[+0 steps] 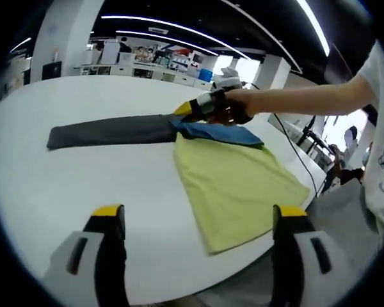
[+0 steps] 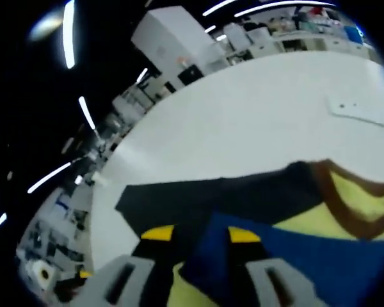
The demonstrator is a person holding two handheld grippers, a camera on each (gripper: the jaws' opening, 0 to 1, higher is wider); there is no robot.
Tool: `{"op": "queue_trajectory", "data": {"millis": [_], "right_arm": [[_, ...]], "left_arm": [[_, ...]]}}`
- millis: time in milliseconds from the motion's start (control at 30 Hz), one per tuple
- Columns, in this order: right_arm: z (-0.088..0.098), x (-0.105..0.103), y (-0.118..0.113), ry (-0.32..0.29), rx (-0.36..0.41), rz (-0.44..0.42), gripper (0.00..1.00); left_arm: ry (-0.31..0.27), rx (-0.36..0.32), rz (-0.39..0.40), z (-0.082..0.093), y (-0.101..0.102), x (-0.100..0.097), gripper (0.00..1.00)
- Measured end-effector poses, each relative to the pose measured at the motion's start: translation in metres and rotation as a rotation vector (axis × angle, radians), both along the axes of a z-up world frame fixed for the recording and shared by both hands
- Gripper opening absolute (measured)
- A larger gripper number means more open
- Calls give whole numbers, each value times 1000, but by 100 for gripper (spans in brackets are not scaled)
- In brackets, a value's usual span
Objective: Fold the garment on the visible template until the final outline fits inside the template.
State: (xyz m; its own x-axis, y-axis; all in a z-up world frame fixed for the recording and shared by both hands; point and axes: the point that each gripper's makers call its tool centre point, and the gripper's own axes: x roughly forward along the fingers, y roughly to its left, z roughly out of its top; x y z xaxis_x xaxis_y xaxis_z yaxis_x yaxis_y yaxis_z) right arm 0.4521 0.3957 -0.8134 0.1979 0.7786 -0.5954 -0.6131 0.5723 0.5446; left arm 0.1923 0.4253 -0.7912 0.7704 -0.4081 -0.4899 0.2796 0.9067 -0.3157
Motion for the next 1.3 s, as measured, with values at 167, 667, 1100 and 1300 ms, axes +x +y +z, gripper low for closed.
{"op": "queue_trajectory", "data": {"millis": [167, 667, 1100, 1300], "right_arm": [[4, -2, 1, -33, 1, 35, 49], [15, 12, -42, -130, -62, 42, 77], [27, 22, -125, -137, -79, -38, 72], [33, 19, -158, -152, -96, -58, 71]], "left_arm": [[-11, -1, 0, 3, 1, 1, 93], [-44, 0, -16, 16, -3, 8, 93], [-71, 1, -58, 23, -14, 16, 88], [-92, 5, -90, 28, -23, 20, 84]]}}
